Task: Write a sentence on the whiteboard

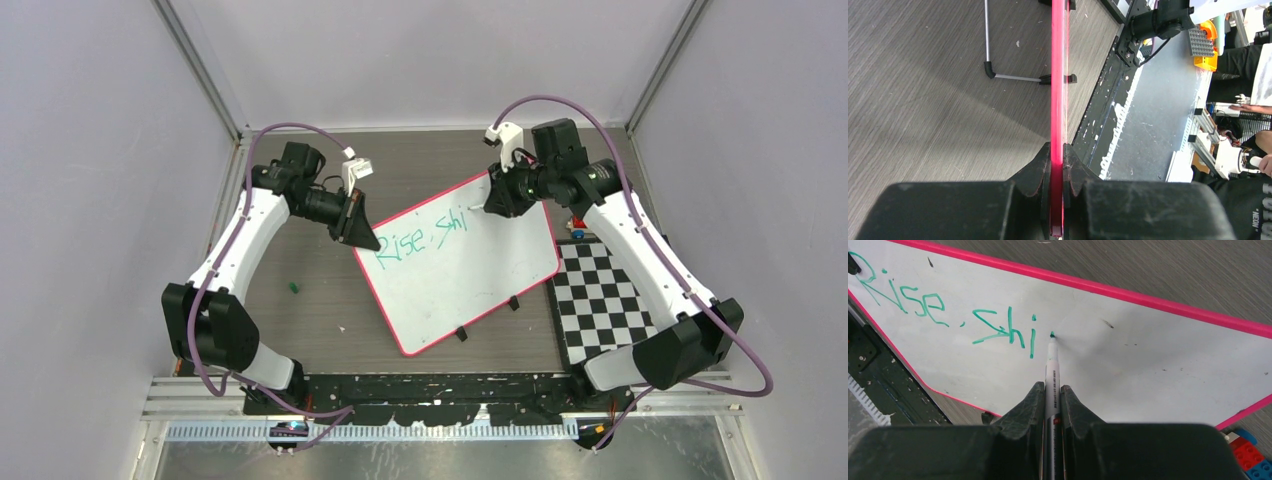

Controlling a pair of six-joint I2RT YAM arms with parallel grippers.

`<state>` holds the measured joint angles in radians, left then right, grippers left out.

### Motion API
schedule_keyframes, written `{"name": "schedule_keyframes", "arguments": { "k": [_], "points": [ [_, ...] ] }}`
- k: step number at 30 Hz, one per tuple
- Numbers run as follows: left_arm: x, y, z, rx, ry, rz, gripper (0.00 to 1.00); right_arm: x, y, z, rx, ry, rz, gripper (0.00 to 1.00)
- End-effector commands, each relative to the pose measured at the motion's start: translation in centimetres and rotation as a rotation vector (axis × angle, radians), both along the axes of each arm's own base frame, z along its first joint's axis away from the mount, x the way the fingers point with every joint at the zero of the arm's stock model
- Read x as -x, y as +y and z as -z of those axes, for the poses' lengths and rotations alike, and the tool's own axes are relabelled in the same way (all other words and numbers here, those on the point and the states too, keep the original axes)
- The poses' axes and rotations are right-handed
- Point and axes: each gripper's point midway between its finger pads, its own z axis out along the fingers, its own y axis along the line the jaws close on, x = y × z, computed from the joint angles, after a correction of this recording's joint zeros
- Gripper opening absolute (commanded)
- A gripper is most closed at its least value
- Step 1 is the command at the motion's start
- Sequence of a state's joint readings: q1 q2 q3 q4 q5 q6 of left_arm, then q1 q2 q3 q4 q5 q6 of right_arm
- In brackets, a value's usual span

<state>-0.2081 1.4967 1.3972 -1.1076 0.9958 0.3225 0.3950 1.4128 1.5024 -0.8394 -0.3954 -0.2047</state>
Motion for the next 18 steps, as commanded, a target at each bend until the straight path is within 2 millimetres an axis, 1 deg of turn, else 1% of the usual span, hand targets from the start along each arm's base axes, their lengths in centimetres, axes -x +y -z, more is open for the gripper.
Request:
{"name": "schedule_keyframes", "arguments": {
  "k": [1,10,13,18],
  "points": [
    [0.2,-0.3,0.0,-0.007,-0.048,0.035,0.00,-0.4,0.0,0.2,0.002,-0.027,-0.005,0.00],
    [0.3,-0.3,0.0,-0.005,-0.047,0.036,0.00,1.2,-0.2,1.2,-0.011,0.007,-0.014,0.00],
    [0.2,-0.3,0.1,-0.006,-0.043,0.036,0.00,0.8,-0.3,0.7,-0.009,-0.009,-0.003,0.00],
    [0.2,-0.3,0.0,-0.006,-0.046,0.036,0.00,-0.3,0.0,-0.6,-0.017,-0.039,0.013,0.00]
  ]
}}
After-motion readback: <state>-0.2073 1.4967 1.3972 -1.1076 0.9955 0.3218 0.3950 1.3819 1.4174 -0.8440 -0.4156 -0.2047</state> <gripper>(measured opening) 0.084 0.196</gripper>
